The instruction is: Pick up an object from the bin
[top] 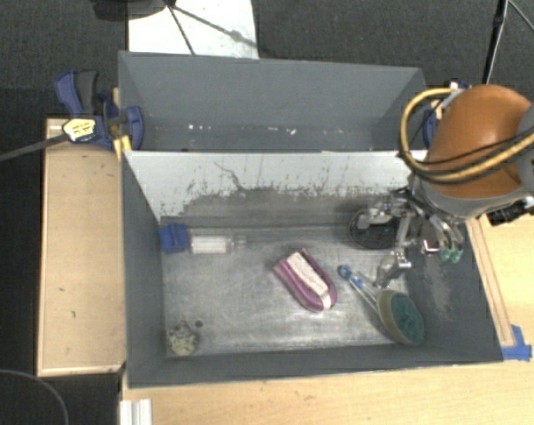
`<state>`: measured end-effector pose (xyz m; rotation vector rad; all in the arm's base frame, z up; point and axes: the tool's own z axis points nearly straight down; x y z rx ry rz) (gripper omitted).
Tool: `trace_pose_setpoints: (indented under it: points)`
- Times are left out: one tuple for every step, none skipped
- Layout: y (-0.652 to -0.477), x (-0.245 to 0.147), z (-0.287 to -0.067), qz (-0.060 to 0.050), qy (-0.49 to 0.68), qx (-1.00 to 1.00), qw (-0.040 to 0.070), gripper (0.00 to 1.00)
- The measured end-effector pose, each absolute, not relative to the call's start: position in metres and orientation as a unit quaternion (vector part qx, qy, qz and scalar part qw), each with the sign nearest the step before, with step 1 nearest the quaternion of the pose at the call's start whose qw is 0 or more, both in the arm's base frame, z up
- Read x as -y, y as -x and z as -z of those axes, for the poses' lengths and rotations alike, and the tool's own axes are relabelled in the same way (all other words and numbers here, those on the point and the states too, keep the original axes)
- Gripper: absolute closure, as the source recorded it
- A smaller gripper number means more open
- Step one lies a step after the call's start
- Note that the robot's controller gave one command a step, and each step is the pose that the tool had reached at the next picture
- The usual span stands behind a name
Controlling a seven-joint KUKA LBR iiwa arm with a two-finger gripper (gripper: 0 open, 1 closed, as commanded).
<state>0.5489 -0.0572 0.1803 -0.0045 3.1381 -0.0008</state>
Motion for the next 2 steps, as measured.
trace_pose_setpoints:
  points:
    - [-0.5478, -0.0320, -0.0729, 0.001, 0.159, -0.987, 0.004, 0.00]
    - [-0.5502, -0.0323, -0.0754, 0.000, 0.159, -0.987, 0.009, 1.00]
